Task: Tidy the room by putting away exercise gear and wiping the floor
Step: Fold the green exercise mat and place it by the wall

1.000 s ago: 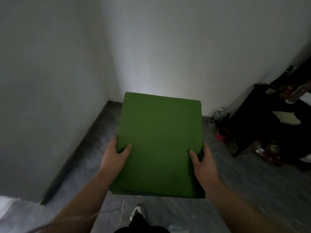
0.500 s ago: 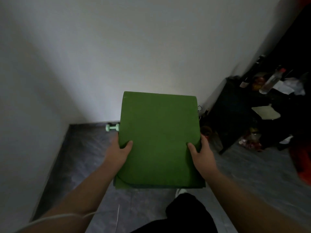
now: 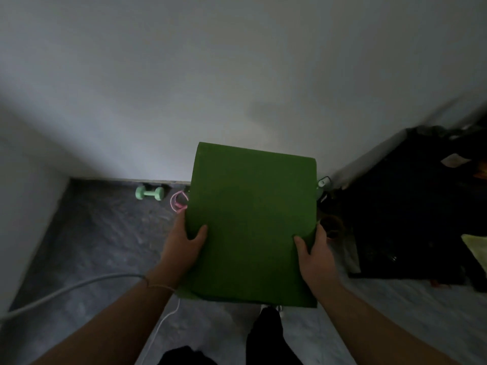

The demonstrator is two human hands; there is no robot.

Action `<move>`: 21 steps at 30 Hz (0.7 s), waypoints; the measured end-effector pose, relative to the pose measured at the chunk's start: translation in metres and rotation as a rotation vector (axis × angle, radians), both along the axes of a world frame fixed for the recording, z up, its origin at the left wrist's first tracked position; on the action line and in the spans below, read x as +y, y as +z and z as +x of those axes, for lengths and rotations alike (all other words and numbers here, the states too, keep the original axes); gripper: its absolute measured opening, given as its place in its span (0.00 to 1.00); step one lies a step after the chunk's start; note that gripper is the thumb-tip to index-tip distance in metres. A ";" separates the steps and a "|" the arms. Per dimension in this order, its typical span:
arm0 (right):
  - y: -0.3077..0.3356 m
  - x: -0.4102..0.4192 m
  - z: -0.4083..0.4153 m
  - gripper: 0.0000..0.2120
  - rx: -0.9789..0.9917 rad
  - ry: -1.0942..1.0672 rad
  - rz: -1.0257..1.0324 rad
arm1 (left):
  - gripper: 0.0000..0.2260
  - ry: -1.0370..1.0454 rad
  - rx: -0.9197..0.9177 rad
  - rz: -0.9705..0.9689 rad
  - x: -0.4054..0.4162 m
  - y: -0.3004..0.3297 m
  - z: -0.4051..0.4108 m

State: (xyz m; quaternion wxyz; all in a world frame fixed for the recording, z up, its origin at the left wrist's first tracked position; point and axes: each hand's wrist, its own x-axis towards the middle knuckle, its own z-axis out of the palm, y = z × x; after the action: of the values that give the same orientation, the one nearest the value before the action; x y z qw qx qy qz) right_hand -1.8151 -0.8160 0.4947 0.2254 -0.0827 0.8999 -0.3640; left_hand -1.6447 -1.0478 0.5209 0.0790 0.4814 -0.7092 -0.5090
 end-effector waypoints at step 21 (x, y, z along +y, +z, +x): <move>-0.679 -0.151 -0.151 0.41 0.182 0.160 0.127 | 0.26 -0.087 -0.154 -0.132 -0.155 -0.660 -0.134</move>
State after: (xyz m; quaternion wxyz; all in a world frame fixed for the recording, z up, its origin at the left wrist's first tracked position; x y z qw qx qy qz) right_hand -1.9665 -0.9673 -0.1841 0.1757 -0.1724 0.9284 -0.2782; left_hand -1.7792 -1.2025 -0.1390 0.0336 0.4818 -0.7652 -0.4257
